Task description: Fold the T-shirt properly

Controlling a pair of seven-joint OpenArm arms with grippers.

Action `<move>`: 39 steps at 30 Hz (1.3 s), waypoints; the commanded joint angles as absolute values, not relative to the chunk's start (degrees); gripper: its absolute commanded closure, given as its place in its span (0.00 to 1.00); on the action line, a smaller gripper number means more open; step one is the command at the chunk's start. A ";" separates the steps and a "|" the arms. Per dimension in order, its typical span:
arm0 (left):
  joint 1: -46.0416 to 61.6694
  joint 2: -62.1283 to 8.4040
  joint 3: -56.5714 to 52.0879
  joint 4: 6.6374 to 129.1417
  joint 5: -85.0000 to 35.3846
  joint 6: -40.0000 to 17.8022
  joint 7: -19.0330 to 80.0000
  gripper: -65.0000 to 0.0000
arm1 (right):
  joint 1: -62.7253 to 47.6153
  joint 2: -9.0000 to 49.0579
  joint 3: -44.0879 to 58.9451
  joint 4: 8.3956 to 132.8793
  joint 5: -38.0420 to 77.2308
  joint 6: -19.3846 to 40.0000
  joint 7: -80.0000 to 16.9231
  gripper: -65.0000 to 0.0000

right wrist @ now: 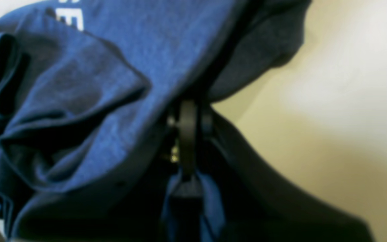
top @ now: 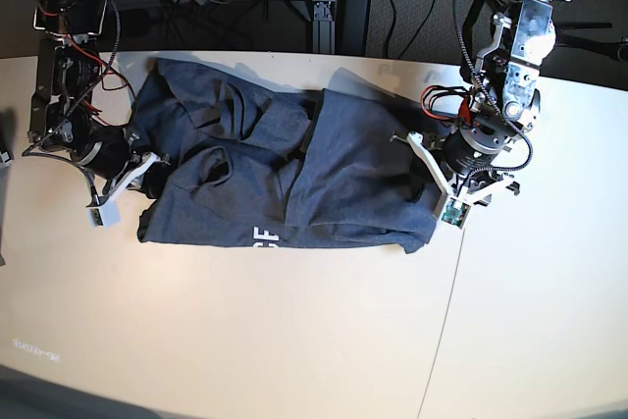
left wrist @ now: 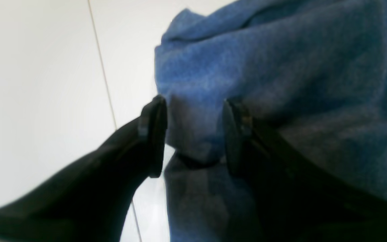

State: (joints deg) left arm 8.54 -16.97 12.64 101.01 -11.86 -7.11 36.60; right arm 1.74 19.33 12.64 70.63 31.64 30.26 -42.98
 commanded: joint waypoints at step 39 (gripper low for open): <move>7.77 -15.05 4.58 90.35 -23.68 -16.58 34.48 0.59 | 1.56 18.90 16.62 94.37 35.24 30.41 -46.54 1.00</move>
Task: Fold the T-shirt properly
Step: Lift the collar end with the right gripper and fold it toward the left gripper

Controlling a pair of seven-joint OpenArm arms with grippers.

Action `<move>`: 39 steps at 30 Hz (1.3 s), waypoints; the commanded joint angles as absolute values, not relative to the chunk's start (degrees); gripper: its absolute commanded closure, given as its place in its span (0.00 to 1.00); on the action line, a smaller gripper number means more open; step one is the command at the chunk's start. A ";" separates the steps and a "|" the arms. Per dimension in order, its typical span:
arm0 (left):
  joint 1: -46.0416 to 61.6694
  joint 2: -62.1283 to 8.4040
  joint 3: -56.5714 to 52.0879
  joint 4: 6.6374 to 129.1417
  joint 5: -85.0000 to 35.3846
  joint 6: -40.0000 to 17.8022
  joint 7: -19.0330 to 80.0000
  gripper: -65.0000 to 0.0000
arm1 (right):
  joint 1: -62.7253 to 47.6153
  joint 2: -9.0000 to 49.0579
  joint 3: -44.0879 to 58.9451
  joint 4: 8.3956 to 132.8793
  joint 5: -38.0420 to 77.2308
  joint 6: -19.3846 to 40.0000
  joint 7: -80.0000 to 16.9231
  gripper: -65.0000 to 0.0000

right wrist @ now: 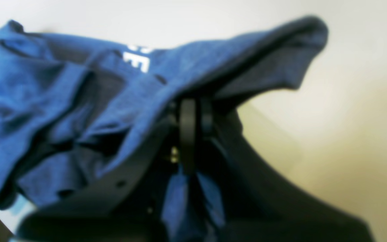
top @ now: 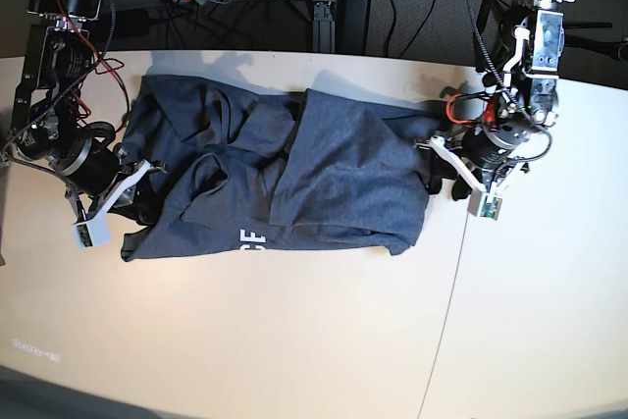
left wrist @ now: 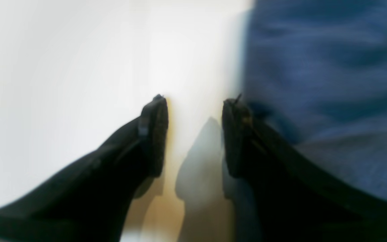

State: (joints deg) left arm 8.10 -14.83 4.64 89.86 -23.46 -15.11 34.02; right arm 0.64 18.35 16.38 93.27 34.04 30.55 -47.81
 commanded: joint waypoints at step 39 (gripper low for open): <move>6.52 -11.62 4.64 89.91 -17.98 -16.47 33.65 0.59 | 11.99 -0.01 -31.62 97.32 7.44 30.37 -46.70 1.00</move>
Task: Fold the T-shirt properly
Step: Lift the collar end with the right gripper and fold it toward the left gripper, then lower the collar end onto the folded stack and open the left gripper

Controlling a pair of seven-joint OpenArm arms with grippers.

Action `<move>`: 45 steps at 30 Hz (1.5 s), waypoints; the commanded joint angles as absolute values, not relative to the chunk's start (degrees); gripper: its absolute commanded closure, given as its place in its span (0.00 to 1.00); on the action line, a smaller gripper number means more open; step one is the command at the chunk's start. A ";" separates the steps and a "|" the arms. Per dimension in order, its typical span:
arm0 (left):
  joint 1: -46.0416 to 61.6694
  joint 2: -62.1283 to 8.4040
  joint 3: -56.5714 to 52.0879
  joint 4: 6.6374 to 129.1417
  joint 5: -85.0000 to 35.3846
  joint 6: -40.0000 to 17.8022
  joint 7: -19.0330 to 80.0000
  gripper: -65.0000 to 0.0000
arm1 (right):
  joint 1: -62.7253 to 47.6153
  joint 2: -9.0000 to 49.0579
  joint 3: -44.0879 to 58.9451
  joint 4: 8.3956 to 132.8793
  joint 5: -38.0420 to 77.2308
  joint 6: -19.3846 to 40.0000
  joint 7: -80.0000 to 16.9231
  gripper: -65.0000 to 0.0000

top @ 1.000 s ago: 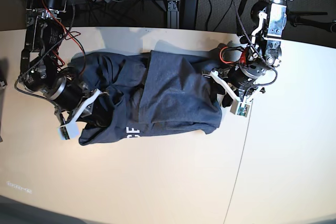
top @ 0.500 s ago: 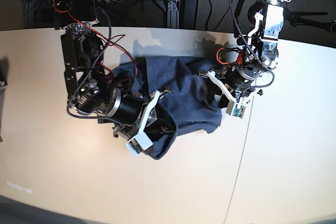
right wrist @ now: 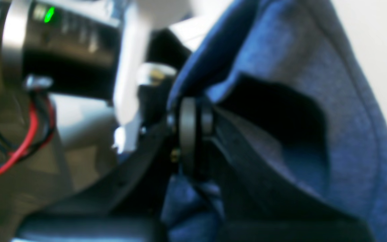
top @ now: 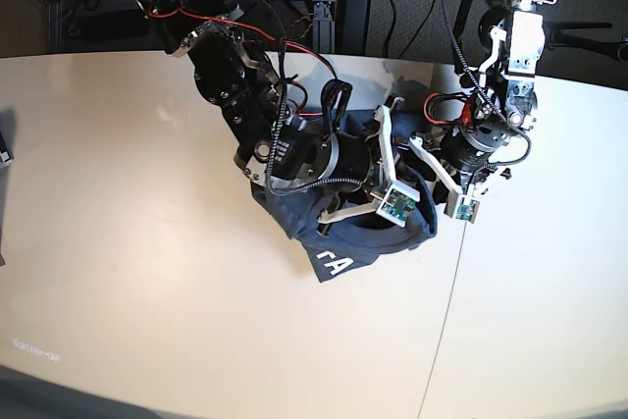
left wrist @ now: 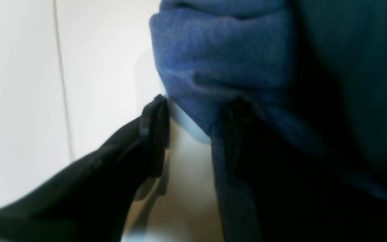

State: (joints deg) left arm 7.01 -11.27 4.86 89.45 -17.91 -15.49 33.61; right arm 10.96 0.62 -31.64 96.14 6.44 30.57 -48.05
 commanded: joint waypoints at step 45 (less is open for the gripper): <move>14.59 -14.41 -4.84 89.93 -23.14 -16.32 36.84 0.59 | 24.91 -8.32 -36.88 84.18 -2.37 29.80 -41.19 1.00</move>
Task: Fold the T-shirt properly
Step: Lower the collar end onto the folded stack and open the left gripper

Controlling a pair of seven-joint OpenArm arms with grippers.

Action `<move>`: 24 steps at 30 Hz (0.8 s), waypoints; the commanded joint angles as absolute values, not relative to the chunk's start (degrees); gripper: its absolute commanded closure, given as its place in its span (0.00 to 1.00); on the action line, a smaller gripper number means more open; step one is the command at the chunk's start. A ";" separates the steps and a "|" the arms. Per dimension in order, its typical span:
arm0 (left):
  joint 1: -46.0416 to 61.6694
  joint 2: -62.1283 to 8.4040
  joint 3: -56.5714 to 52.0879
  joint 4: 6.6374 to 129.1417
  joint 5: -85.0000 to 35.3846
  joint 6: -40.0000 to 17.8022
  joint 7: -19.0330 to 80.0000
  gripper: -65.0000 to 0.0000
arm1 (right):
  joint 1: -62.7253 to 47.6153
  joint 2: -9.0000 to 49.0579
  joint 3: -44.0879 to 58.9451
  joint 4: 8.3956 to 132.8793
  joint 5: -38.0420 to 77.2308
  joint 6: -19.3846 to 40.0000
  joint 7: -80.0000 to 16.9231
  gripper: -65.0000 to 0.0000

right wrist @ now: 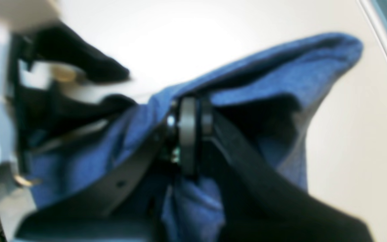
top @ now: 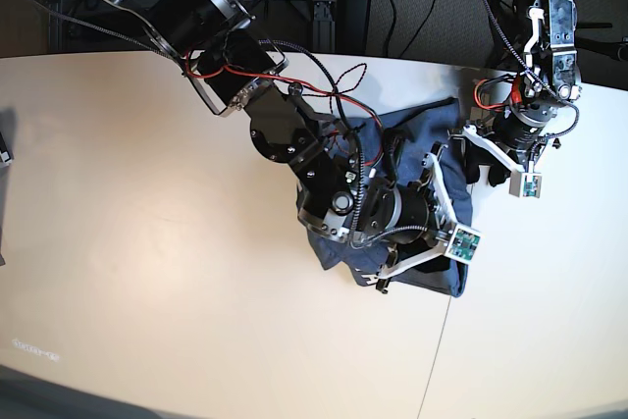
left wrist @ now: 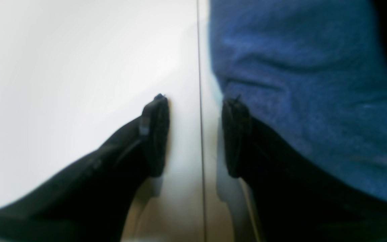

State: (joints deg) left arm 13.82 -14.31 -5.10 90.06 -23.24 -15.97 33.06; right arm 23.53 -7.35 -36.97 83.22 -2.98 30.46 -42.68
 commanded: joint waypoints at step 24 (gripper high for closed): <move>14.61 -16.05 -21.23 89.93 -30.68 -14.63 37.32 0.59 | 24.91 -8.71 -39.11 77.25 18.35 30.02 -38.70 0.52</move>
